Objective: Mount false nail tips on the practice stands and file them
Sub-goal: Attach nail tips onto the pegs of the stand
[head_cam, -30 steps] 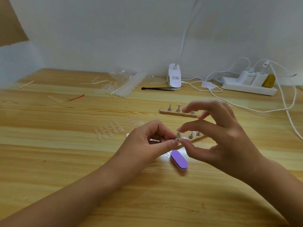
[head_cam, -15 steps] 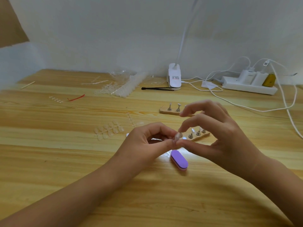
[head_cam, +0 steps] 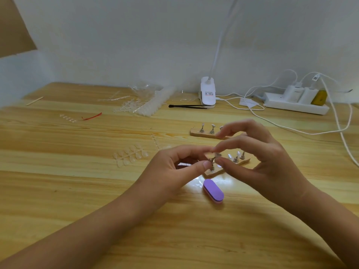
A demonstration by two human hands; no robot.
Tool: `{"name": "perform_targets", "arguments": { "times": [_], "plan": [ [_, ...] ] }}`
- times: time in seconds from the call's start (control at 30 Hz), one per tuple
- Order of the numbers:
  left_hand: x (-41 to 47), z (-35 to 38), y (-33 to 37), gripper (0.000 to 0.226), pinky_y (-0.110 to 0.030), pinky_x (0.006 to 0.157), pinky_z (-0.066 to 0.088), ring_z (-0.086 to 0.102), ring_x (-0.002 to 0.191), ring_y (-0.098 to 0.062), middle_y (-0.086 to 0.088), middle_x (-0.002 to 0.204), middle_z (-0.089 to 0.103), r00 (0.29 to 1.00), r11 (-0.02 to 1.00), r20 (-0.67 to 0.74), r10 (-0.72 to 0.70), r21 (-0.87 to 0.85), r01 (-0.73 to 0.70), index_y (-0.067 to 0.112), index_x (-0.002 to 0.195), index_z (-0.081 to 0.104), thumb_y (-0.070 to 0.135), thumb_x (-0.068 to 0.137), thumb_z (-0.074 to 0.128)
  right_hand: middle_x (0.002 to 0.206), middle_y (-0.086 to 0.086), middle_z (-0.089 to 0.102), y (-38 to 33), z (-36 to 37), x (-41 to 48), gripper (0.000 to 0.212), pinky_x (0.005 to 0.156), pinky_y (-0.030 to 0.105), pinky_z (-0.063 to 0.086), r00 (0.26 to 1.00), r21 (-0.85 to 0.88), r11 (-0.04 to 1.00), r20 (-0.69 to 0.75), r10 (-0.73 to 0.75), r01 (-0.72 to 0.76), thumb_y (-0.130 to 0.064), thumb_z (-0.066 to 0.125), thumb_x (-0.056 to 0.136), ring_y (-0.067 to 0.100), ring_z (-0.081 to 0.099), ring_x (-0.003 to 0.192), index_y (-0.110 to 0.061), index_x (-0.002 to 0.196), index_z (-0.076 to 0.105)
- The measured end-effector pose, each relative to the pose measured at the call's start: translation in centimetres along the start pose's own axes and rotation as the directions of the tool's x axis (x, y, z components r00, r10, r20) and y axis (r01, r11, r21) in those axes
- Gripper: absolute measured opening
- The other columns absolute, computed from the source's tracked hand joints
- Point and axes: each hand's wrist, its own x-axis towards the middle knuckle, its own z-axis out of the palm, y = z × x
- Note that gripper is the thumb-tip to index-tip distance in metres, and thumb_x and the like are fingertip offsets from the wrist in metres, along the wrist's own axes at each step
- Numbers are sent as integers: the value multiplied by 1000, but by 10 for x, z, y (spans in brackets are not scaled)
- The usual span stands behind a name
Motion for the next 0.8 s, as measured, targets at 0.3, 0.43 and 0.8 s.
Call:
{"name": "perform_targets", "arguments": {
  "times": [0.3, 0.43, 0.8],
  "plan": [
    [13, -31, 7, 31, -18, 79, 53, 66, 86, -5, 5, 98, 69, 965, 999, -258, 45, -15, -51, 30, 122, 60, 21, 93, 62, 112, -2, 59, 22, -12, 2, 17, 100, 12, 23, 976, -183, 963, 51, 213, -200, -31, 72, 78, 25, 45, 117, -20, 89, 74],
    [15, -33, 3, 26, -15, 77, 52, 65, 83, -1, 10, 90, 70, 954, 998, -299, 4, -59, -23, 28, 118, 63, 15, 96, 59, 115, -5, 57, 27, -3, -3, 15, 97, 4, 19, 972, -210, 960, 105, 210, -185, -30, 72, 78, 18, 39, 118, -21, 90, 74],
    [18, -37, 1, 22, -16, 78, 52, 64, 89, 2, 13, 98, 70, 965, 996, -256, 52, 86, -31, 34, 114, 63, 25, 94, 62, 121, -7, 55, 24, 5, -6, 37, 100, 20, 27, 976, -233, 963, 132, 171, -137, -41, 65, 81, 16, 37, 123, -23, 112, 70]
  ]
}}
